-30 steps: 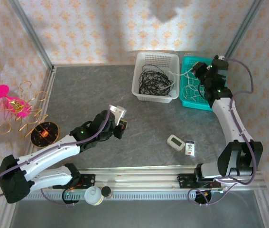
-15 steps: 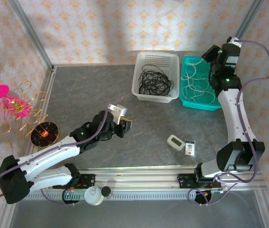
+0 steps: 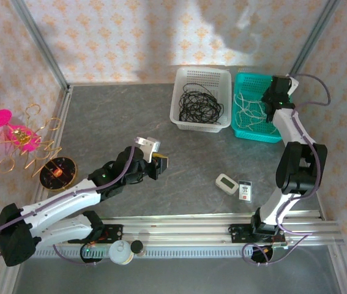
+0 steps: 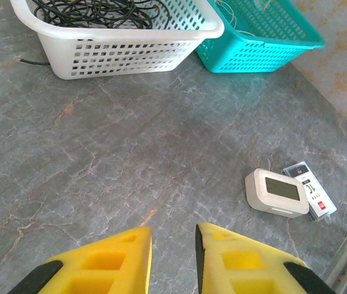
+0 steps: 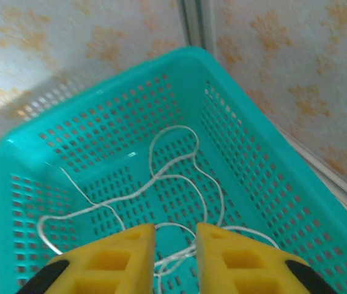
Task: Untangle the cables
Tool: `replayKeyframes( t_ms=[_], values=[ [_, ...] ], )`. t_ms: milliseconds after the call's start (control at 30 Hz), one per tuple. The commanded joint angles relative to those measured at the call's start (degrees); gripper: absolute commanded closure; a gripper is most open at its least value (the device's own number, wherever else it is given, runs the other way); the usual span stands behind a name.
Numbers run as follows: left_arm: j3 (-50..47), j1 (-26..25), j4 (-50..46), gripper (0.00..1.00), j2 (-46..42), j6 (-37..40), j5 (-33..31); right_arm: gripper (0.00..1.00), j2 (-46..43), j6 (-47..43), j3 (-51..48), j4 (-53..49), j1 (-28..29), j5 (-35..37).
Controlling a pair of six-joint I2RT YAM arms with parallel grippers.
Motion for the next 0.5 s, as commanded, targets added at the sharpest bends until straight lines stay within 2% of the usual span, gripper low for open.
replayKeyframes(
  t_ms=[0,133,233,300,400,467],
  values=[
    [-0.8,-0.6,1.9,0.74,-0.6,-1.0,-0.6,0.68,-3.2,-1.1,-2.5,2.3,0.2,5.1],
    [-0.9,-0.6,2.4,0.72,0.3,-1.2,-0.2,0.61,-5.1,-0.1,-5.6,1.4,0.2,7.6],
    [-1.3,-0.6,2.8,0.71,-0.1,-1.4,-1.6,0.6,-9.9,1.2,-12.0,4.1,0.2,4.3],
    [-1.9,-0.3,3.5,0.7,-0.4,-1.4,-3.0,0.64,-15.6,0.6,-20.9,10.1,1.7,2.5],
    [-2.2,1.3,4.2,0.68,-0.1,-1.2,-4.5,0.67,-24.6,-4.0,-36.1,23.0,7.9,4.7],
    [-2.2,2.7,4.3,0.65,0.0,-0.4,-5.7,0.61,-29.7,-7.8,-48.7,38.8,9.4,-1.6]
  ],
)
